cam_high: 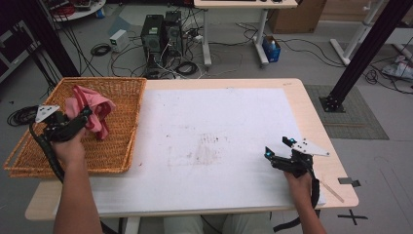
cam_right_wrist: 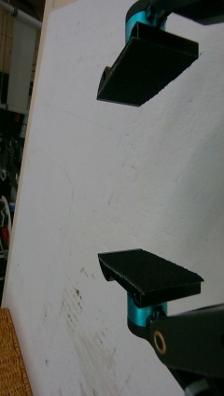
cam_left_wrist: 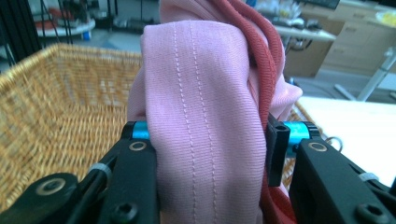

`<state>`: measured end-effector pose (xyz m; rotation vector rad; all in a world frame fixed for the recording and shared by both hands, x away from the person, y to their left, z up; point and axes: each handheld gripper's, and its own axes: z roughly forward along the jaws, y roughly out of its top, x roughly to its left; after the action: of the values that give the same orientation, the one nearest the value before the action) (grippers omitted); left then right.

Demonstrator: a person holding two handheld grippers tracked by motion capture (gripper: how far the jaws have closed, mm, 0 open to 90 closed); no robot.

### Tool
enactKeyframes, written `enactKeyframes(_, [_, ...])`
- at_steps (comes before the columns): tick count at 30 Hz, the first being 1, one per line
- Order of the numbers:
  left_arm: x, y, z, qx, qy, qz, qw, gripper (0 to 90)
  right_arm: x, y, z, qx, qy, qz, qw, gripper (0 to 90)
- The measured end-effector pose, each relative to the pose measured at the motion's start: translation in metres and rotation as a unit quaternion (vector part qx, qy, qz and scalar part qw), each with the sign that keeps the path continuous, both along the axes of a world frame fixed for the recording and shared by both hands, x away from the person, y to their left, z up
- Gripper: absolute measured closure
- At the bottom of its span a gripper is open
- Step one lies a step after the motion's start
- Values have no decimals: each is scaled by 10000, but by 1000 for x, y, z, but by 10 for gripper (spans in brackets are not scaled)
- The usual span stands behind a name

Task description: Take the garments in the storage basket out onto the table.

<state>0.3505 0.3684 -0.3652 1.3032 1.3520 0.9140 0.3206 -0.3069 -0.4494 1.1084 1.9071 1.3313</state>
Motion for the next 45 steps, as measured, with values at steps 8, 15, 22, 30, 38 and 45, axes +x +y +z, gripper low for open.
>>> enactKeyframes(8, [-19,-2,13,117,-561,-136,9983,600,0,0,0,-3,0,-9,10000,185])
enactKeyframes(15, [-35,-2,28,130,-1187,-180,9927,600,0,0,0,-19,-4,0,10000,185])
enactKeyframes(22, [-48,-5,47,166,-1661,-422,9851,599,0,0,0,-36,-4,2,10000,185])
enactKeyframes(30, [-53,-23,62,102,-2040,-1160,9720,598,0,1,0,-38,-3,-2,10000,185])
enactKeyframes(38, [-48,-58,80,-39,-2369,-1967,9514,597,0,0,0,-39,-13,-2,10000,185])
enactKeyframes(45, [-42,-97,96,-87,-2500,-2714,9294,597,0,0,0,-35,-15,-2,10000,185])
